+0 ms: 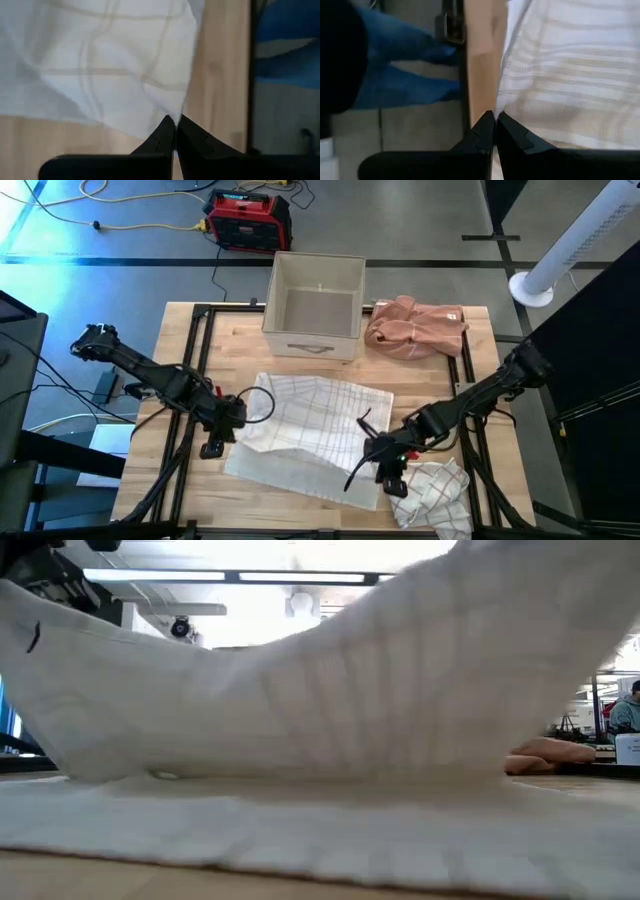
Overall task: Fold towel
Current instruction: Fold the white striped towel
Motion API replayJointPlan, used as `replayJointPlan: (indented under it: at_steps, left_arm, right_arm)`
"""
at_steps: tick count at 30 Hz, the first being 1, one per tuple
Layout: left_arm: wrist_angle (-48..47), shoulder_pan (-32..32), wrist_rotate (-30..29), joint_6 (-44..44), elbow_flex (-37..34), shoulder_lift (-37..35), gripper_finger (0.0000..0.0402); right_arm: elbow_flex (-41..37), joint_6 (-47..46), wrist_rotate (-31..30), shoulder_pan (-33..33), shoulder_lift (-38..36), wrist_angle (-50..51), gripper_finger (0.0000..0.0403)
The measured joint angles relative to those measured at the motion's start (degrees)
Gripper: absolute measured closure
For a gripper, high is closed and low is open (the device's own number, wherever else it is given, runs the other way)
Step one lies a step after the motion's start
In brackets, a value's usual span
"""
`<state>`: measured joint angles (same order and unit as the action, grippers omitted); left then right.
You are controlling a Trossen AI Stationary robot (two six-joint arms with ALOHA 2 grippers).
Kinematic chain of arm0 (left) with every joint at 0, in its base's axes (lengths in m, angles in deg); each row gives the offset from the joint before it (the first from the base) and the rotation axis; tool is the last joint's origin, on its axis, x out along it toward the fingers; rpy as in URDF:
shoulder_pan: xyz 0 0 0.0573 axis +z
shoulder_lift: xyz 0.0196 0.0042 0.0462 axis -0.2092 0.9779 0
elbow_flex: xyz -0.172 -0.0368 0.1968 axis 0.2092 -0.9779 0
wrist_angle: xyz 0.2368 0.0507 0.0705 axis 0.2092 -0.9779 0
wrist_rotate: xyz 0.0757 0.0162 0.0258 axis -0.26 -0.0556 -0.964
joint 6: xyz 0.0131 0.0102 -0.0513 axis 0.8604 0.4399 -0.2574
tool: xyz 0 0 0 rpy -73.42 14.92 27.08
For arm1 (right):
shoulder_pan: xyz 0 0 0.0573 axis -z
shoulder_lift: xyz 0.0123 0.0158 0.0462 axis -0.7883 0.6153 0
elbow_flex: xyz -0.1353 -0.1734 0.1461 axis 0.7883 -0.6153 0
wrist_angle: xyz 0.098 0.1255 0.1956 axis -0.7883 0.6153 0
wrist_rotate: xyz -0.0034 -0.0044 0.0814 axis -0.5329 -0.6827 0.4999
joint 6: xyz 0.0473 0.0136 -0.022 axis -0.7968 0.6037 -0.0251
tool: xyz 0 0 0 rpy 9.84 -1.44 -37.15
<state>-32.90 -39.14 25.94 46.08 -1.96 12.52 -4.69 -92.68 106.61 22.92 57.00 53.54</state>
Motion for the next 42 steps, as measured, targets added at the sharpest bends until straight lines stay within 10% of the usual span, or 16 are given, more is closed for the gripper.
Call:
replayJointPlan:
  at_steps: [15,25,37,42]
  left_arm:
    - [12.5,-3.7,20.6,-2.7,-8.9,0.6,0.0402]
    - [12.4,-7.9,20.4,-3.7,-9.6,1.8,0.0395]
    - [2.1,-9.3,19.9,-6.1,-9.6,2.8,0.0271]
    - [1.1,-7.9,18.6,-6.1,-9.4,2.8,0.0249]
  right_arm:
    - [-0.3,2.5,16.5,-1.2,11.6,-15.1,0.0403]
    - [-0.2,2.4,16.4,-1.4,14.9,-25.8,0.0394]
    - [-0.2,-3.8,24.5,-1.4,15.0,-22.1,0.0186]
    - [-0.2,-3.6,23.2,-0.4,10.7,-7.8,0.0168]
